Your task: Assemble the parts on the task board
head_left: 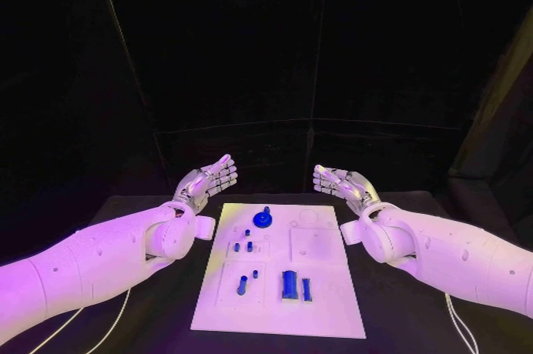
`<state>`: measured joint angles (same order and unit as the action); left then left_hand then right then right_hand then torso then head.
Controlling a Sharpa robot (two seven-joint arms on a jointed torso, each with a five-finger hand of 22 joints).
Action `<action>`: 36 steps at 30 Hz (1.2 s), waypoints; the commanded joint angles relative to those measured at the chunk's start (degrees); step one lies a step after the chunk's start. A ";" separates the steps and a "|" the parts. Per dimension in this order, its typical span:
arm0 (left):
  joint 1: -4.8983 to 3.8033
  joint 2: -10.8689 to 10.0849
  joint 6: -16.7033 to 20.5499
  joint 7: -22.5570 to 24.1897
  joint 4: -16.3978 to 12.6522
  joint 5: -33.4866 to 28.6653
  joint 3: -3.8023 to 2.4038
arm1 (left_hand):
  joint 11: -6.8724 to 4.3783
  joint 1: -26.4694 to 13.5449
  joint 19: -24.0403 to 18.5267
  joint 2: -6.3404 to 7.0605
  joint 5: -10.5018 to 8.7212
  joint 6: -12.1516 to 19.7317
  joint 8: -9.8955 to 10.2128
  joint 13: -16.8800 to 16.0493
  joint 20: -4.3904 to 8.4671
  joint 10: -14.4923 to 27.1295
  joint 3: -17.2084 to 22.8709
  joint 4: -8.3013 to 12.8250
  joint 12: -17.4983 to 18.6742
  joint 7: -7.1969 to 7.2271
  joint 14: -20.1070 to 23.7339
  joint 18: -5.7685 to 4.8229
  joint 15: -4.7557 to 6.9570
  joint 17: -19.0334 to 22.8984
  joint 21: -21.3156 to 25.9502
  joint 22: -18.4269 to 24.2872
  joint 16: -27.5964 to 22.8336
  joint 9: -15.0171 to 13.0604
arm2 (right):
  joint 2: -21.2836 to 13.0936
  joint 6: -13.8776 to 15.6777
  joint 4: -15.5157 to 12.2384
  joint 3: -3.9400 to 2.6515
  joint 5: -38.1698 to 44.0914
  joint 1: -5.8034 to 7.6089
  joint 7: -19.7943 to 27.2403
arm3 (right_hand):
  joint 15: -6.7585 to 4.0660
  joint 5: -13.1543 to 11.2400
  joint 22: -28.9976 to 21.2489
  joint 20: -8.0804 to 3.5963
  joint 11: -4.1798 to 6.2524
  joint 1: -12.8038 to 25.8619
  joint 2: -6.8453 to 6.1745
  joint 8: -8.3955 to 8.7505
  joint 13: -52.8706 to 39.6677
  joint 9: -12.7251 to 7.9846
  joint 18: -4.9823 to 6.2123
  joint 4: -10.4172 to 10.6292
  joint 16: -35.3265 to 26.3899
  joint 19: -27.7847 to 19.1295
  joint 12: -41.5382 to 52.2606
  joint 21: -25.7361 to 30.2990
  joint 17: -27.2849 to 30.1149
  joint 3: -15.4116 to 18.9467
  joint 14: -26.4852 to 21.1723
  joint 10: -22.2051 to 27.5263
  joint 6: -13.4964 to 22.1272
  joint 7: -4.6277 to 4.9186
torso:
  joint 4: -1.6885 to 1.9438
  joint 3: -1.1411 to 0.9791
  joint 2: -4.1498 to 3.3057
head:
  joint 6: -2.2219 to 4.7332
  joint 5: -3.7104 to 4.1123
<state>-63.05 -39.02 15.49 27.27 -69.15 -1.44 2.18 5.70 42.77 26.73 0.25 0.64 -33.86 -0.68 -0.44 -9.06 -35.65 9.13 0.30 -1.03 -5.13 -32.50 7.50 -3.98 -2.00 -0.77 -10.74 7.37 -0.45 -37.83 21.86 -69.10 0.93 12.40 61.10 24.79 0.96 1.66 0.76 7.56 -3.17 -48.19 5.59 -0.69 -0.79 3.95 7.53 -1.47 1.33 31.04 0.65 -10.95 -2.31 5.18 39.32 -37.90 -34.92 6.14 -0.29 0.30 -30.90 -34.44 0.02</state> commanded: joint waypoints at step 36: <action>2.89 -5.67 28.63 2.53 -20.80 1.44 -2.18 | -5.70 -35.88 -22.28 -0.25 -0.64 28.40 0.68 0.44 9.06 29.87 -9.13 -0.30 1.03 5.13 27.15 -7.50 3.98 2.00 0.77 10.74 -7.37 0.45 | -6.86 22.26 -20.86 -0.93 -12.40 -0.94 5.00 | -0.96 -1.66 -0.76 -7.56 3.17 40.26 -5.59 0.69 0.79 -3.95 -7.53 1.47 -1.33 -25.88 -0.65 10.95 2.31 -5.18 -32.90 31.62 29.21 -6.14 | 0.29 -0.30 -0.28 | 0.06 -0.02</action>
<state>-60.07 -44.67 43.50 28.55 -89.84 -0.75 0.09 0.00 9.18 5.96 -0.02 0.22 -7.43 -0.23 -0.08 -0.10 -7.64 0.32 0.01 -0.20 0.00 -7.00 1.23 -0.06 -0.07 -0.23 -0.23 0.40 -0.07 -44.68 43.52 -89.80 0.06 0.13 60.06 28.90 -0.04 0.37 0.07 0.00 -0.09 -10.77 0.02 -0.23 -0.08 0.06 0.43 0.02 0.27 7.03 0.21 -0.38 -0.08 0.38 8.72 -8.53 -7.78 -0.07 0.01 0.00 -31.18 -34.37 0.00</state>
